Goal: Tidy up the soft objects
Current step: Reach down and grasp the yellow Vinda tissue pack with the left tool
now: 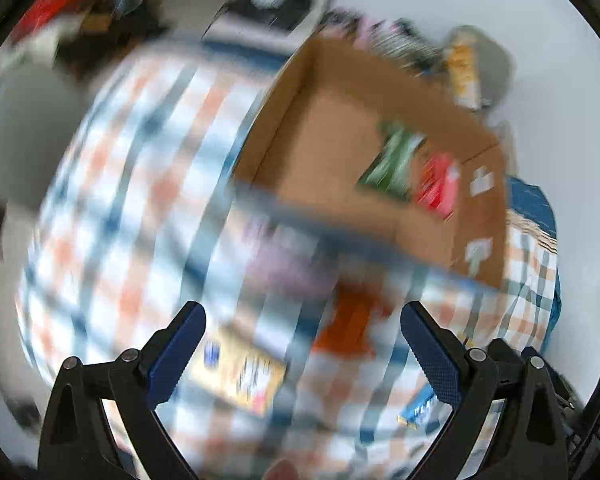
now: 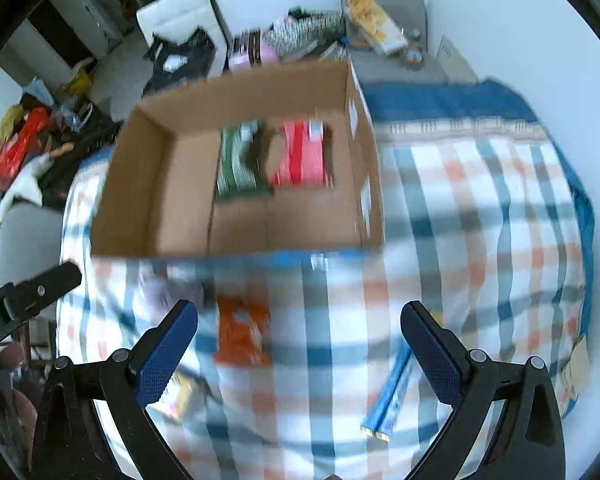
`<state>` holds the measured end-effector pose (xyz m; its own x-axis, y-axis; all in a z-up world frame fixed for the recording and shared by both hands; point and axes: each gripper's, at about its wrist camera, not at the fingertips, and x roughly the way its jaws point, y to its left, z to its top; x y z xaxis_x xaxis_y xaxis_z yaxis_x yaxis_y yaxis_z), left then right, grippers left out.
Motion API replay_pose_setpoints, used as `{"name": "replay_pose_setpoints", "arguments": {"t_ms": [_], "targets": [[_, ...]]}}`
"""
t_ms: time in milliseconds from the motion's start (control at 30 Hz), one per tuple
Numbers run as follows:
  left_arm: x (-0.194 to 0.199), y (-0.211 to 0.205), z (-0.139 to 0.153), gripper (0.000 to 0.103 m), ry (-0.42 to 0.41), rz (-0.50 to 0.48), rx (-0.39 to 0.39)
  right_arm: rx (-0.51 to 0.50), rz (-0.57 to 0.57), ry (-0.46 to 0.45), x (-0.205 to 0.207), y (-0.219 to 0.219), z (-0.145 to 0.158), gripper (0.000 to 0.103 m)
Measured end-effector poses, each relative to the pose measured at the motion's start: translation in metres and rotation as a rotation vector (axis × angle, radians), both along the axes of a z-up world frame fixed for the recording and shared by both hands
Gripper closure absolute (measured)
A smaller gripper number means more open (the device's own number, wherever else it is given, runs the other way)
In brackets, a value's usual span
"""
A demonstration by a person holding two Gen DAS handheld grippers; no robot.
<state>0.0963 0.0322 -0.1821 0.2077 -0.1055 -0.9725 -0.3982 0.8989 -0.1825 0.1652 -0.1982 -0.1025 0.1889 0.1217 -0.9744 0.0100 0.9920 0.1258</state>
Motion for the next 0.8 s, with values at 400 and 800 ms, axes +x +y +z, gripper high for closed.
{"name": "replay_pose_setpoints", "arguments": {"t_ms": [400,800], "targets": [[-0.064,0.022,-0.128,0.003,0.323,0.288,-0.139,0.042,-0.059,0.188,-0.057,-0.025,-0.086,0.000],[-0.069,-0.032,-0.171,0.025,0.384,0.127,0.049,0.075,-0.059,0.244,-0.061,-0.016,-0.113,0.000]]}}
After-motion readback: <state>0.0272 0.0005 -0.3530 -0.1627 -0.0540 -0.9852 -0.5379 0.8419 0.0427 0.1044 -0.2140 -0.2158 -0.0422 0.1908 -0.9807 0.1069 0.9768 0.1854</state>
